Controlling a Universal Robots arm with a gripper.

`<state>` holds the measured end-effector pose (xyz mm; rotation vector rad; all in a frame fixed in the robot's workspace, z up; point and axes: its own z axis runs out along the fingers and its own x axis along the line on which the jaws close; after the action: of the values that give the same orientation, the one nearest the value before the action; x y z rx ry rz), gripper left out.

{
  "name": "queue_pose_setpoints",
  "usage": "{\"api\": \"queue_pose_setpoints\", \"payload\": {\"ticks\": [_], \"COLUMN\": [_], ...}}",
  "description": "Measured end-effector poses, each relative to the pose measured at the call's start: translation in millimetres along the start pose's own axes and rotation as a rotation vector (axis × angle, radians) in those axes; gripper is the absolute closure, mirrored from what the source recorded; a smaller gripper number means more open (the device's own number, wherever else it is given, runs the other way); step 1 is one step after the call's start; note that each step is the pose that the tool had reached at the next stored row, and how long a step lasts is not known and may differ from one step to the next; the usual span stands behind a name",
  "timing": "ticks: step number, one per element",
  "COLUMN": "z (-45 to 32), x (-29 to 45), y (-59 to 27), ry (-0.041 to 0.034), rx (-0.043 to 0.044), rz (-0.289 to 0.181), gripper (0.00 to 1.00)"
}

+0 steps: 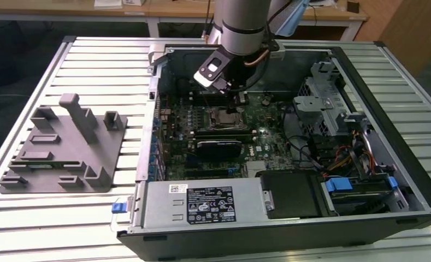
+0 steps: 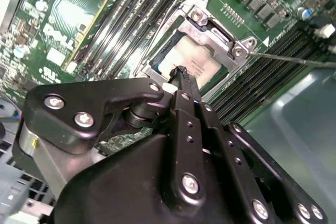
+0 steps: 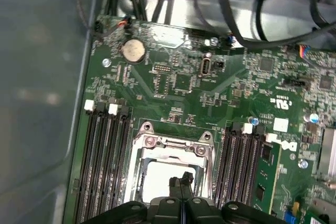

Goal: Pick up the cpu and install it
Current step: 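Close the cpu cover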

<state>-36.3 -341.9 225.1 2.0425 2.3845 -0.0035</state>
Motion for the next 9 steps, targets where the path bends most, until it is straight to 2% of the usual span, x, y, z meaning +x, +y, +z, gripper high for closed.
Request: {"api": "queue_pose_setpoints", "payload": {"ticks": [9], "z": [0.0], "x": [0.0], "y": [0.0], "ry": [-0.0001], "rx": [-0.0004], "rz": [-0.161], "gripper": [0.89]}}
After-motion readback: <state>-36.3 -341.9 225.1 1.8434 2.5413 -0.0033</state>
